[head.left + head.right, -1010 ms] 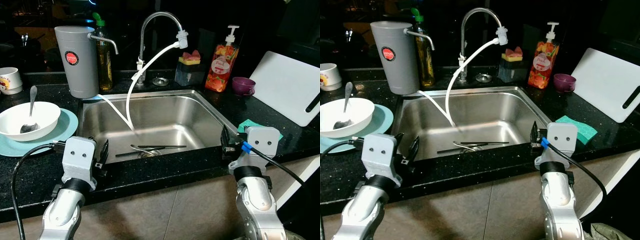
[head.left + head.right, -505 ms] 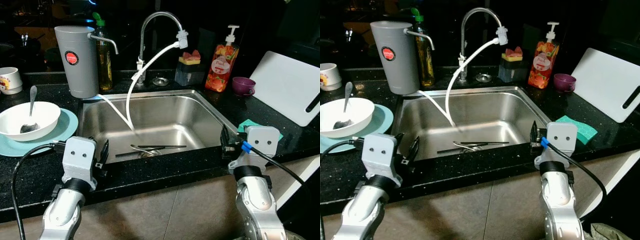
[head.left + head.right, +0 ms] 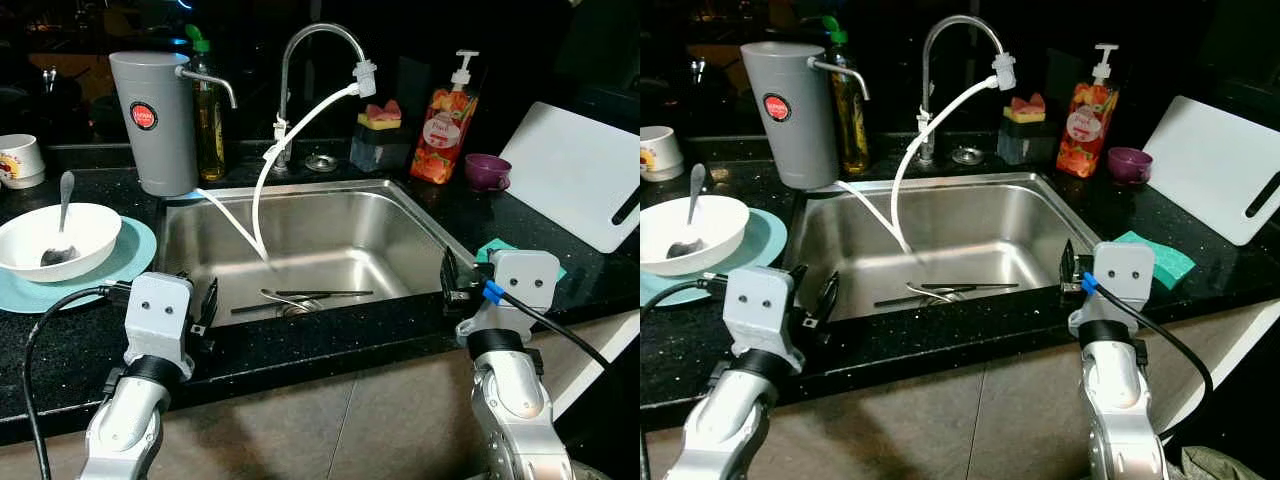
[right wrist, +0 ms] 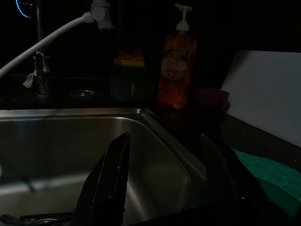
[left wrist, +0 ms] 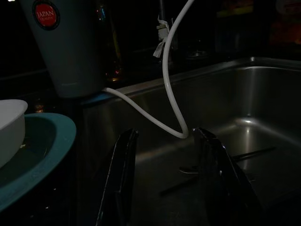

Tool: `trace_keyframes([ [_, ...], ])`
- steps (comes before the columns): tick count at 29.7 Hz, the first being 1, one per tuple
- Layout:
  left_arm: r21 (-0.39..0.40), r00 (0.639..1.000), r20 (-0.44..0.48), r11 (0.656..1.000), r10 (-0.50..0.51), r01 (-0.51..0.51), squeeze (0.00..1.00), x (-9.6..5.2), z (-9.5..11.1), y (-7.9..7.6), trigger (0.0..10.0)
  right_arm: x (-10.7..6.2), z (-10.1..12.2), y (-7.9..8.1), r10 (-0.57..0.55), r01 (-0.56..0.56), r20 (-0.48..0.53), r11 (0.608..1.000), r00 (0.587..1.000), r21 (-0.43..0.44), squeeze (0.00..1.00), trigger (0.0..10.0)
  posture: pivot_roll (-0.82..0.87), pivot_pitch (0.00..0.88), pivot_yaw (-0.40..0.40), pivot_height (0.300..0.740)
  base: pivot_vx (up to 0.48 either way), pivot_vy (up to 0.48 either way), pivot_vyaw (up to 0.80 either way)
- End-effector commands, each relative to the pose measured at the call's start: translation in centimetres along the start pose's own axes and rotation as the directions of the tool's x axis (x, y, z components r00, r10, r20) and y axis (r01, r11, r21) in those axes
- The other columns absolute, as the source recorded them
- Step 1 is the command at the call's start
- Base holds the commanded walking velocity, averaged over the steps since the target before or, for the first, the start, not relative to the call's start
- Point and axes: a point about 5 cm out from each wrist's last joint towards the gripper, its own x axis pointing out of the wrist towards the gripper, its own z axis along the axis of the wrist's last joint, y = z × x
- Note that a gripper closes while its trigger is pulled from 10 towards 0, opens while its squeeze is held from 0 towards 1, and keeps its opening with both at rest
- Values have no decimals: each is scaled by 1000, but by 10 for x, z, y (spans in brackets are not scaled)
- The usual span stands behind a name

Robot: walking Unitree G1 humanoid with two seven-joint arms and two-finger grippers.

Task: Kitchen organization

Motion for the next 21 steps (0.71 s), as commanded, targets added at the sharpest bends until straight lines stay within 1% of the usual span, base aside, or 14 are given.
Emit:
trace_keyframes([
  [1,-2,1000,-1,1000,-6,6,0,0,-1,-2,10000,0,0,0,-3,3,0,1000,1000,4,0,10000,114,110,-82,740,0,0,0],
  [21,0,1000,-2,1000,-7,7,0,-1,-1,-2,10000,0,0,1,-2,2,-1,1000,1000,6,0,10000,115,114,-84,740,0,0,0],
])
